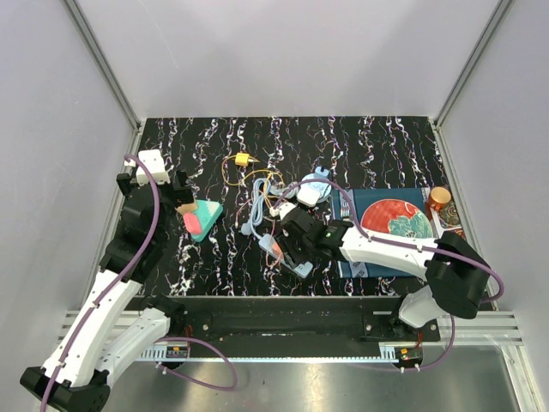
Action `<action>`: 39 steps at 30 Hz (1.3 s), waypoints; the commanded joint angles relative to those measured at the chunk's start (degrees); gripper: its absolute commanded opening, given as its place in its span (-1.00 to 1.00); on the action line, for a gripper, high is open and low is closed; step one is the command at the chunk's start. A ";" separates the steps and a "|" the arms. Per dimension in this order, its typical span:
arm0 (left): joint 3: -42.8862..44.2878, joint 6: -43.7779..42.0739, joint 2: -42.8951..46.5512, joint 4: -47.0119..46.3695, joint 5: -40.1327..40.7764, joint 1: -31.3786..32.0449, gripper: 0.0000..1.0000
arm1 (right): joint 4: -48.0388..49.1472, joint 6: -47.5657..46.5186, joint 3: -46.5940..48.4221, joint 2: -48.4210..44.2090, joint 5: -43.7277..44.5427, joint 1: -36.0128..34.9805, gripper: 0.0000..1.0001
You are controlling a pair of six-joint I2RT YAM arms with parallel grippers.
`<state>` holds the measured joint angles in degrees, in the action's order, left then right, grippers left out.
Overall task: Insert the plug
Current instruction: Press the plug into the socket.
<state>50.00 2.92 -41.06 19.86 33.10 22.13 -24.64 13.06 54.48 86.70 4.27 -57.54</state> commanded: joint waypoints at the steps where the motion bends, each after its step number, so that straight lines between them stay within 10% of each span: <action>1: -0.69 -0.02 0.10 -2.54 -0.76 -0.33 0.98 | -5.68 8.03 -5.96 3.21 -5.94 -1.96 -1.00; 16: -1.57 -1.51 0.10 -3.95 -1.55 -0.33 0.98 | -7.88 12.87 -9.92 3.48 -4.54 -1.96 -1.00; 30: -1.04 2.27 -2.27 -5.09 -8.49 -0.25 0.98 | -9.11 2.68 1.41 -12.33 4.69 -1.88 0.68; 39: -1.39 -0.28 -2.27 -5.71 -8.49 -0.25 0.98 | -8.67 -10.94 6.60 -8.39 3.30 -0.47 0.90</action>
<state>48.14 3.99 -44.31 18.04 25.47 22.13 -33.67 9.98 58.59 75.09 8.93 -58.96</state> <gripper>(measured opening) 0.987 0.965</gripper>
